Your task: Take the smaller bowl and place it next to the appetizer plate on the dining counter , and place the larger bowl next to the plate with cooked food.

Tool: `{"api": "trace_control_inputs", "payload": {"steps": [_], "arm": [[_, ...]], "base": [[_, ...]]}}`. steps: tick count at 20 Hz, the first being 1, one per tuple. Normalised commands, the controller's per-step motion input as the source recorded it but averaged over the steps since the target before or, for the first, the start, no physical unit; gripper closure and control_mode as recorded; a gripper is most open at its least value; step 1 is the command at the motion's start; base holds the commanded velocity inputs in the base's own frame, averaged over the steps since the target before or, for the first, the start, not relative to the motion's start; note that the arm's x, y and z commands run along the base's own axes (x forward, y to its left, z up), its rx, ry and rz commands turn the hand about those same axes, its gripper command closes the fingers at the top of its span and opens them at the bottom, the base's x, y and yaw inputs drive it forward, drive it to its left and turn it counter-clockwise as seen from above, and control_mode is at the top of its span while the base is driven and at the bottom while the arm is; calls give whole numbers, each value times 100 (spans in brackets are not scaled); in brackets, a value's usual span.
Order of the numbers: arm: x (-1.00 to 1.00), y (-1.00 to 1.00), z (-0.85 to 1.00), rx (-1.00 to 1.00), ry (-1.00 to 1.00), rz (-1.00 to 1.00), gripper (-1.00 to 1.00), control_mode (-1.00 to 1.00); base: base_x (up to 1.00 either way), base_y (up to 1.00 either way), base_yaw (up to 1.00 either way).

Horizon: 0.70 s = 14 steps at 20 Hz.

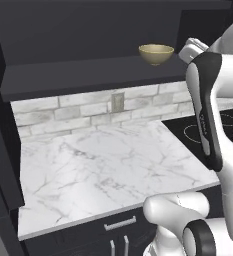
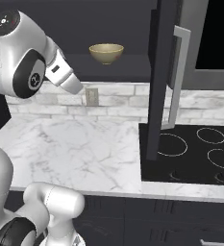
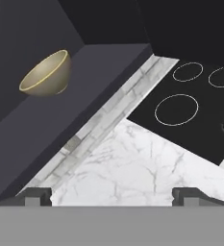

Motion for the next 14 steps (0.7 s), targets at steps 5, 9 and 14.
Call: {"api": "trace_control_inputs", "payload": {"steps": [5,9,14], "arm": [[22,-1,1,-6,-17,0,-100,-100],[25,-4,4,-1,-18,0,-100,-100],[23,-8,14,0,-5,0,-100,-100]], "base": [[0,0,0],[0,0,0],[0,0,0]]}}
